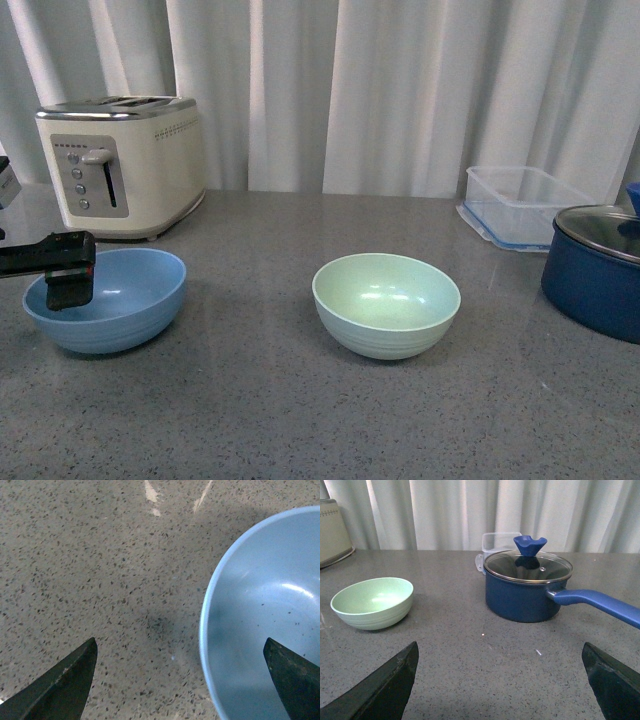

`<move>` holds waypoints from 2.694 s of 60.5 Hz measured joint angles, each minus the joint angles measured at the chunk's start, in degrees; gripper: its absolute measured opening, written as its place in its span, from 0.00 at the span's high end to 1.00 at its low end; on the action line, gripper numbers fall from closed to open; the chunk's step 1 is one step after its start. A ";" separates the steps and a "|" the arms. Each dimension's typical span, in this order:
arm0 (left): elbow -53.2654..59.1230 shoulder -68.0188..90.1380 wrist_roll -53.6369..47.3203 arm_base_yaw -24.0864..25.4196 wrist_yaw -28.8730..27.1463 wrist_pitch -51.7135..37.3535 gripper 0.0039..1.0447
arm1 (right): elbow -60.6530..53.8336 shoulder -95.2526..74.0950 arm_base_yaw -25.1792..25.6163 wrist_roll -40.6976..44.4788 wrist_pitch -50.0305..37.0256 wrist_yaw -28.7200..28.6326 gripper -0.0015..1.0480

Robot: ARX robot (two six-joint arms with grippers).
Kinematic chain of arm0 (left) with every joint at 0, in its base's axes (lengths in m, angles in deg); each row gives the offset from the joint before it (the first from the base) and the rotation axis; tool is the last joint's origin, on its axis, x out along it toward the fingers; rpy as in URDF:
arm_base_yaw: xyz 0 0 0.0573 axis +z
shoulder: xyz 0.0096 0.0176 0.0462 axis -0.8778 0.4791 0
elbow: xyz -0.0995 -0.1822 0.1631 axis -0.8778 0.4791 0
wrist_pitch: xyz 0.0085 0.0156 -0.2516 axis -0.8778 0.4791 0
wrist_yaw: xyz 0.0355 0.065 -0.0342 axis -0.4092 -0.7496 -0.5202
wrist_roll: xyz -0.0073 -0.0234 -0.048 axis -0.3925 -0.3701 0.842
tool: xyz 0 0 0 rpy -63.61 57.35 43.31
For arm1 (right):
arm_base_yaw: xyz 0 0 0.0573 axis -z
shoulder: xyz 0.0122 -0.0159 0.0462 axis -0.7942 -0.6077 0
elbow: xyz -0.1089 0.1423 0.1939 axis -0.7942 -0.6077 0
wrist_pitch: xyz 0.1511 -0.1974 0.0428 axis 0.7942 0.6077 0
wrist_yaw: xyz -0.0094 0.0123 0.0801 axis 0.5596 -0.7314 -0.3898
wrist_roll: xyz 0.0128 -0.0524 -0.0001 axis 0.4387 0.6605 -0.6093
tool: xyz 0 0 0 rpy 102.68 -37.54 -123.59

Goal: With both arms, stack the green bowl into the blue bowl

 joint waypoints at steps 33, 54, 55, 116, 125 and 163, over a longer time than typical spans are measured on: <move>-2.69 2.71 0.20 -0.87 0.09 0.90 0.80 | 0.00 0.00 0.00 0.02 0.00 0.00 0.10; -2.78 0.35 0.15 -1.88 -1.81 0.55 0.97 | 0.00 0.00 0.00 0.02 0.00 0.00 0.10; -2.80 0.22 0.15 -1.95 -1.92 0.55 0.97 | 0.00 0.00 0.00 0.00 0.00 0.00 0.10; -9.99 4.04 7.78 -12.37 -3.06 2.91 0.97 | 0.00 0.00 0.00 0.00 0.00 0.00 0.10; -10.19 4.66 7.89 -13.22 -3.06 2.99 0.97 | 0.00 0.00 0.00 0.00 0.00 0.00 0.10; -10.19 7.15 8.85 -14.60 -2.14 2.36 0.97 | 0.00 0.00 0.00 0.02 0.00 0.00 0.10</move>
